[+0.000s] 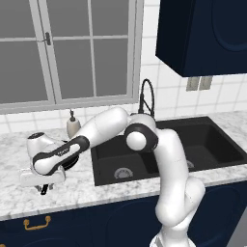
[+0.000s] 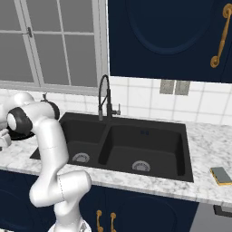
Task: Pick the pan and sponge and place them into the sink. Then turn on the water.
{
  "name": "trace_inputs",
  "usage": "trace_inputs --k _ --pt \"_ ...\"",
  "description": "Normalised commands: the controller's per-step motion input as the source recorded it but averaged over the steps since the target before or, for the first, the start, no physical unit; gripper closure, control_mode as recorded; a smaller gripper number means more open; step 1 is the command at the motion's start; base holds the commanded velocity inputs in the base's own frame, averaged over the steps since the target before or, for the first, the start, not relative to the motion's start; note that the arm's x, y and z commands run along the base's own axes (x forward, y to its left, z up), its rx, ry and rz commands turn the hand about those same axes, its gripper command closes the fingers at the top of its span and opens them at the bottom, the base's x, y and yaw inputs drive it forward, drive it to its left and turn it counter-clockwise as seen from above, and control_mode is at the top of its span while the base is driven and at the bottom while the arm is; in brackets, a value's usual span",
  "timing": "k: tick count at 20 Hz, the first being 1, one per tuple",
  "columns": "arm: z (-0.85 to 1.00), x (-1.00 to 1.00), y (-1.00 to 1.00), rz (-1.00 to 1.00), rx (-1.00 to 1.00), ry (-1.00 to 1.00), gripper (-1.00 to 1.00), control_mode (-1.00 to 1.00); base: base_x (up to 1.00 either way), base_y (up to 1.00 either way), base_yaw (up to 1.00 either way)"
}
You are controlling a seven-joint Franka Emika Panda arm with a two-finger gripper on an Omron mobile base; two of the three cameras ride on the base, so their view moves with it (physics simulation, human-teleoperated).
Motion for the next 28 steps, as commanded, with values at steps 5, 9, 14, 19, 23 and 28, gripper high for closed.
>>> trace_inputs --k 5,9,14,19,23,28 --pt "0.01 -0.10 0.00 0.00 0.00 -0.08 1.00 -1.00 0.00 0.00 0.00" --pt "0.24 -0.32 -0.01 0.00 0.00 -0.20 1.00 -1.00 0.00 0.00 0.00" --pt "0.41 -0.37 -0.13 0.00 0.00 -0.20 1.00 -1.00 0.00 0.00 0.00" --pt "0.77 -0.27 -0.29 -0.01 0.03 -0.05 1.00 -1.00 0.00 0.00 0.00" --pt "0.68 -0.12 -0.53 0.00 0.08 0.08 1.00 -1.00 0.00 0.00 0.00" --pt "0.37 -0.21 -0.74 0.00 0.12 0.08 1.00 -1.00 0.00 0.00 0.00"
